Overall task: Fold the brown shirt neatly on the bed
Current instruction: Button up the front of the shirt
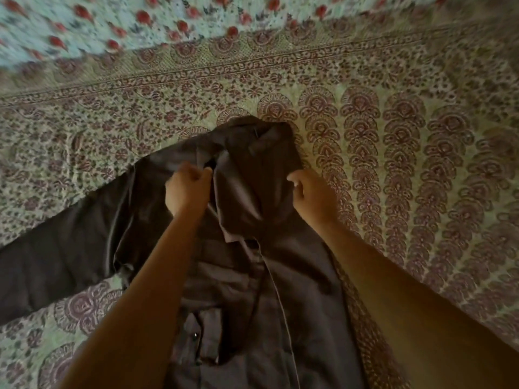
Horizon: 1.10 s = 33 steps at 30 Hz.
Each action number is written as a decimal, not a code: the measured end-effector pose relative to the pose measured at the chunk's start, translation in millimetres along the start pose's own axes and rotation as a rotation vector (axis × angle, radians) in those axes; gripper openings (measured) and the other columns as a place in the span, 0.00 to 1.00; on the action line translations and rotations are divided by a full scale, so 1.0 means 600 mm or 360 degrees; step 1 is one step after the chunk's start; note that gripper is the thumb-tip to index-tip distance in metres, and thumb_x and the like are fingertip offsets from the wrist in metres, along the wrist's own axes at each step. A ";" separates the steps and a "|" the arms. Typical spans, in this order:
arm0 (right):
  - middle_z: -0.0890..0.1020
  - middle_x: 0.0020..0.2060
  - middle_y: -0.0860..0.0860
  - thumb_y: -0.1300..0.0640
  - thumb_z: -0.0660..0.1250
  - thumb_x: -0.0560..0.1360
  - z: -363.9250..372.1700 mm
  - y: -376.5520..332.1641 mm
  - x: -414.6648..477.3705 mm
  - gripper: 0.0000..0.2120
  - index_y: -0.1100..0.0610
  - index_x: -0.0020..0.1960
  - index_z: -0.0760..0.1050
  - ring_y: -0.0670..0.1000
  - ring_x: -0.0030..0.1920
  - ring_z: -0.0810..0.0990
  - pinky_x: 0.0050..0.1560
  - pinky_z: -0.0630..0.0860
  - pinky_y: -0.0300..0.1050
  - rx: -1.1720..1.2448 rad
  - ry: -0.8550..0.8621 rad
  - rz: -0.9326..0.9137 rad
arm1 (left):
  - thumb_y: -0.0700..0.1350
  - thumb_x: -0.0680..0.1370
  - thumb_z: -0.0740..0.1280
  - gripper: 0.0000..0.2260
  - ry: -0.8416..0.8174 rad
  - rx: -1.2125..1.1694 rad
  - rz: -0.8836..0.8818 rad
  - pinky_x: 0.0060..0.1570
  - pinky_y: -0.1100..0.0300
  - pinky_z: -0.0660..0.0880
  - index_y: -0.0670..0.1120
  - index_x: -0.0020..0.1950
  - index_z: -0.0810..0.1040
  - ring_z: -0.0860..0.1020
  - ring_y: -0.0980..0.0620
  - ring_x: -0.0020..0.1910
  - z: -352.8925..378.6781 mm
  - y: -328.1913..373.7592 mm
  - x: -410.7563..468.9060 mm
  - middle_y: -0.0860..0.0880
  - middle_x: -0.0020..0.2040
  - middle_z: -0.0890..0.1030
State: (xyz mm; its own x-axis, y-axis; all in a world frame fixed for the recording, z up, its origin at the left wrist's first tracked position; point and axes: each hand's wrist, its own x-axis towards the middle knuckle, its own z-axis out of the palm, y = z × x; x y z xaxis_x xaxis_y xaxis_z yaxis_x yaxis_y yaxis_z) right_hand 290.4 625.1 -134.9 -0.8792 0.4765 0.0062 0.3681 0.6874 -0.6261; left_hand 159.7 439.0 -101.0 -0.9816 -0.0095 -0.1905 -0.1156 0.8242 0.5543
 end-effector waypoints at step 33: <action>0.70 0.62 0.60 0.57 0.64 0.74 0.043 0.010 0.207 0.20 0.60 0.64 0.69 0.58 0.60 0.73 0.56 0.73 0.51 -0.0204 0.0281 -0.0198 | 0.50 0.73 0.71 0.10 -0.0463 -0.0310 0.0070 0.49 0.53 0.75 0.44 0.48 0.78 0.78 0.48 0.46 0.028 -0.051 0.145 0.43 0.46 0.79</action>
State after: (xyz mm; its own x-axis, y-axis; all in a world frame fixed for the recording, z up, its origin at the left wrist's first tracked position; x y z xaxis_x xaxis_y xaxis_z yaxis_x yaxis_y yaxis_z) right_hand 176.0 674.3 -157.8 -0.8578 0.4644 0.2204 0.3054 0.8053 -0.5082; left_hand 80.0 422.4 -148.0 -0.9053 0.2084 -0.3701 -0.1283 0.6965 0.7060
